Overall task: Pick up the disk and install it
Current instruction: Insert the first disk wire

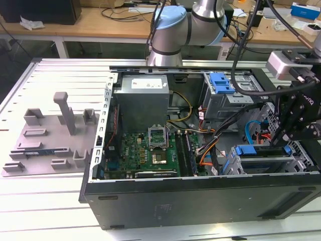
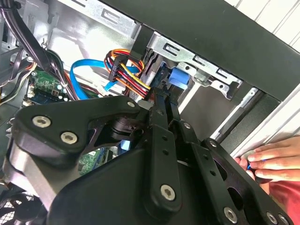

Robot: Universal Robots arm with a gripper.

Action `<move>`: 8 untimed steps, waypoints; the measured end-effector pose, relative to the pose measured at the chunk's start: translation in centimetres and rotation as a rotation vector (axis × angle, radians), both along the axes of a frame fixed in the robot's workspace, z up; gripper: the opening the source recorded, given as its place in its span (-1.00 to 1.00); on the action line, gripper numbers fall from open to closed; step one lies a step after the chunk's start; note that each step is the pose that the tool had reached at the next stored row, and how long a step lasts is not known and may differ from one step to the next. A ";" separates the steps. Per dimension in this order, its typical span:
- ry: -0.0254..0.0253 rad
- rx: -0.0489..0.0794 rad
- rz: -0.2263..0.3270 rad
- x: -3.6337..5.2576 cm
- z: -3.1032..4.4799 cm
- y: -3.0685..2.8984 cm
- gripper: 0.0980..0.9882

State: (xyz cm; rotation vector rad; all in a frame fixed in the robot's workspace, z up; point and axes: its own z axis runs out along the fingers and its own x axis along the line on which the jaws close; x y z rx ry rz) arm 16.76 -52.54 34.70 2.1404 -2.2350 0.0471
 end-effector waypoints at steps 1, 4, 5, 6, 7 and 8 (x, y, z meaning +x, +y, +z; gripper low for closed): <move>0.0000 0.000 0.000 0.00 -0.04 0.00 -0.84; 0.0000 0.000 0.000 0.02 -0.18 0.00 -0.84; 0.0000 0.000 0.000 0.02 -0.23 0.00 -0.84; 0.0000 0.000 0.000 0.02 -0.28 0.00 -0.84; 0.0000 0.000 0.000 0.02 -0.33 0.00 -0.84; 0.0000 0.000 0.000 0.03 -0.40 0.00 -0.84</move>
